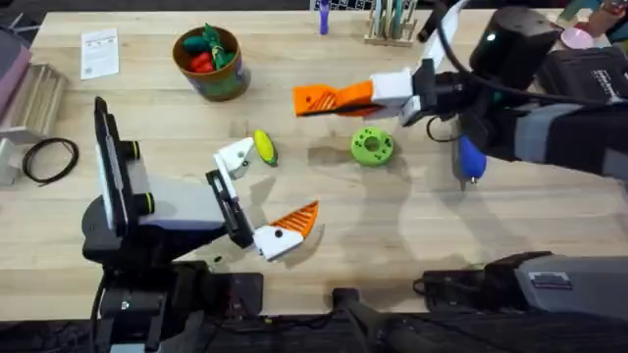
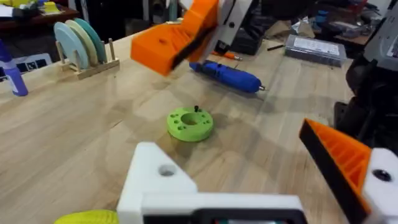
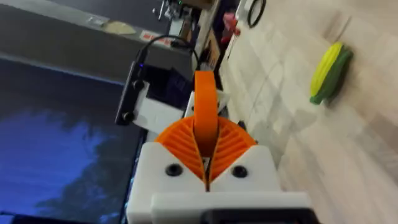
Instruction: Pick up the gripper from the table and insert it into the empty holder that is missing its gripper. Then pick up a screw, insert it into the mounting hole, and use the screwdriver to tighten it. Finally, clean up the table by picking up the vegetable and placing it into the bucket.
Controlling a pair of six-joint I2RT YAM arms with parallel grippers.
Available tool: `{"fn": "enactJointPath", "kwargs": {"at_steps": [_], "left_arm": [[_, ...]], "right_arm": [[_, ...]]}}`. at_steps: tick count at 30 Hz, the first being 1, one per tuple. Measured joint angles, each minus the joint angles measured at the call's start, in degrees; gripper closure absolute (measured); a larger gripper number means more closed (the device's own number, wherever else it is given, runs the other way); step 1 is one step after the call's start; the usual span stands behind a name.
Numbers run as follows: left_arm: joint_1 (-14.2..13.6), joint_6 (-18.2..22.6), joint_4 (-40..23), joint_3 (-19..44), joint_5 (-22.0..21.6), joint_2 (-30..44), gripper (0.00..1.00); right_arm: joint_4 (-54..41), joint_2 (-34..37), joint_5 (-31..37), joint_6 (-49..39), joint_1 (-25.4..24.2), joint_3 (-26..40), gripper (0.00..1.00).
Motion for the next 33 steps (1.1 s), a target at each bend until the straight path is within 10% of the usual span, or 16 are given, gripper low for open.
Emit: {"fn": "enactJointPath", "kwargs": {"at_steps": [33], "left_arm": [[0.0, -0.02, 0.0, 0.0, -0.01, 0.0, 0.015]], "right_arm": [[9.66, 16.34, -11.78, 5.92, 11.59, 2.6, 0.992]]}}
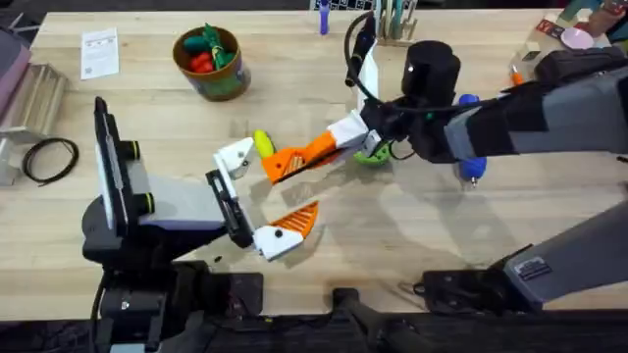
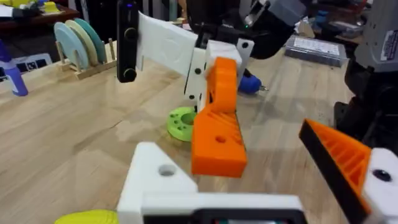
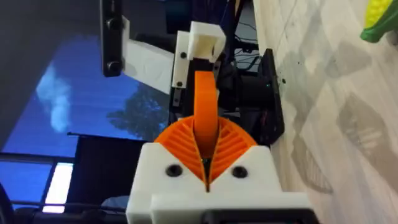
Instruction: Pick up the gripper from the table and insert it into the empty holder that is missing its gripper. Then pick up a screw, insert it into the mounting hole, and use the screwdriver to tighten it. Finally, clean up the table by picking up the vegetable and placing it into the bucket.
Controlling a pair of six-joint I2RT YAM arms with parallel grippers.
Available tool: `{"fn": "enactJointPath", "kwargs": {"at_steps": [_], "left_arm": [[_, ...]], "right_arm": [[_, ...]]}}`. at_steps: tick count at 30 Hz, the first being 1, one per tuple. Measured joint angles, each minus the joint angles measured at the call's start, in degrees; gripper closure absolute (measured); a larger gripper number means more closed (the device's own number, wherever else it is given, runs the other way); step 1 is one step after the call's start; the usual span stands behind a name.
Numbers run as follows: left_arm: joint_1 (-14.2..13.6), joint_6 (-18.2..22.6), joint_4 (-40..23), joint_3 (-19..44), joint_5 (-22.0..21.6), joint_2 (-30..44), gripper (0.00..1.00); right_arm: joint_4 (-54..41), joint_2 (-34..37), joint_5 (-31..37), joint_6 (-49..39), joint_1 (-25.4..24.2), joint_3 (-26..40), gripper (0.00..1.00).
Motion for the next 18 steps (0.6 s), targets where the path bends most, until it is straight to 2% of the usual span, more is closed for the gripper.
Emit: {"fn": "enactJointPath", "kwargs": {"at_steps": [18], "left_arm": [[0.0, 0.0, 0.0, 0.0, 0.0, 0.0, 0.015]], "right_arm": [[0.9, 2.04, -0.11, 5.63, 1.57, 2.29, 0.992]]}}
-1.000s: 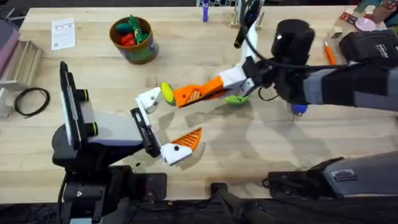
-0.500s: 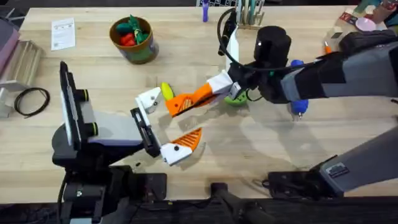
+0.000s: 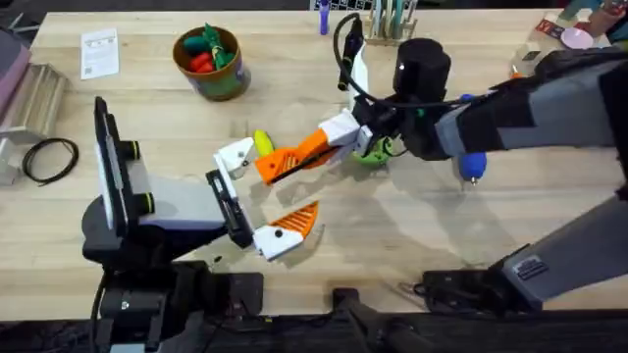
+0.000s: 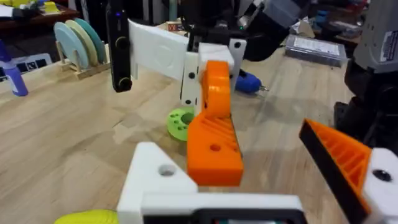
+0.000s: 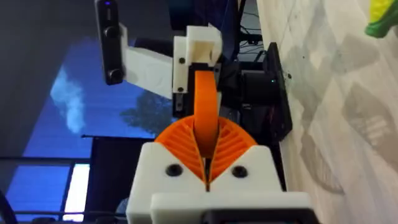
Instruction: Pick up the gripper from the table and insert it into the empty holder that is missing its gripper. Then pick up a screw, insert it into the mounting hole, and use the screwdriver to tighten it. Finally, clean up the table by picking up the vegetable and placing it into the bucket.
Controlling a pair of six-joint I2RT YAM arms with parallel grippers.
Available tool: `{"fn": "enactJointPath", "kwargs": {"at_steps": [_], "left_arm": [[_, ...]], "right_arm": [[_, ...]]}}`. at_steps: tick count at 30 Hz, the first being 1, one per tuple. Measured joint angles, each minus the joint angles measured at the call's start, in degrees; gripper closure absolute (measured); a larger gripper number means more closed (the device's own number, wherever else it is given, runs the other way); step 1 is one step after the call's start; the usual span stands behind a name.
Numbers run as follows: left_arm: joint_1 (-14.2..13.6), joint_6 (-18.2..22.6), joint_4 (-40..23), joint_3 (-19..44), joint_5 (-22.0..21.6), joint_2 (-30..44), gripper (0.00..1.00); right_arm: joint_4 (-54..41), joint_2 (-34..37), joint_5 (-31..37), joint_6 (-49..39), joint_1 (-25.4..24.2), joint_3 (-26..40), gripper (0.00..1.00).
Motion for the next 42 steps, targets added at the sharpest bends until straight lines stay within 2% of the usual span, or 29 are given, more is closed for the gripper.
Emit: {"fn": "enactJointPath", "kwargs": {"at_steps": [12, 42], "left_arm": [[0.0, -0.02, 0.0, 0.0, 0.0, 0.0, 0.016], [0.0, -0.57, 0.04, 0.0, -0.44, 0.0, 0.015]], "right_arm": [[0.02, 0.9, 0.0, 0.34, 1.24, 3.11, 0.992], [0.0, 2.91, 0.0, 1.29, 1.74, 4.97, 0.993]]}}
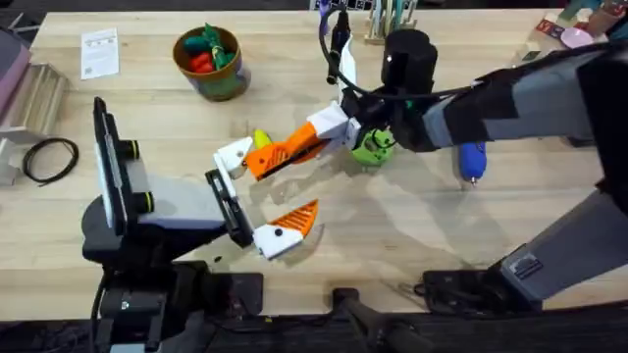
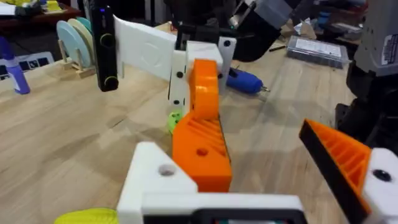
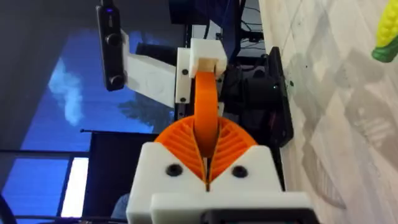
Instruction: Pick up the gripper from the table and insert it into the empty holder that is missing its gripper. Then pick up a screw, insert it into the mounting hole, and use the screwdriver to tighten it. Finally, clean up the table by picking up the vegetable and placing it into the bucket.
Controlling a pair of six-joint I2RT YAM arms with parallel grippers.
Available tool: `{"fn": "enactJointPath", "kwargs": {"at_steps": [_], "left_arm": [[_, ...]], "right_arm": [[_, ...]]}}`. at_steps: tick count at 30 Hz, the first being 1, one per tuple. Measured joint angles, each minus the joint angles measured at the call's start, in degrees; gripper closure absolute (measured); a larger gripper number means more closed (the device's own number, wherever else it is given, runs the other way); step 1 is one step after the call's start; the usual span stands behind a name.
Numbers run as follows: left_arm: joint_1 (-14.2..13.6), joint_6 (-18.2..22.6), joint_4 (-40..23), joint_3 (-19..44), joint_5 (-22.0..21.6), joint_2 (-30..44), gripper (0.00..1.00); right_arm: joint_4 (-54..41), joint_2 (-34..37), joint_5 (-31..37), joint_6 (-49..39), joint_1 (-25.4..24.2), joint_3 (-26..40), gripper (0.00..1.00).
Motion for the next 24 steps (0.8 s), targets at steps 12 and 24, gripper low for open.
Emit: {"fn": "enactJointPath", "kwargs": {"at_steps": [12, 24], "left_arm": [[0.0, -0.02, 0.02, 0.0, -0.24, 0.0, 0.015], [0.11, -0.26, 0.17, 0.0, -1.17, 0.0, 0.015]], "right_arm": [[-0.06, 0.02, 1.08, 0.56, 0.73, 0.02, 0.993], [0.09, 0.02, 5.18, 0.56, 1.66, 0.02, 0.993]]}}
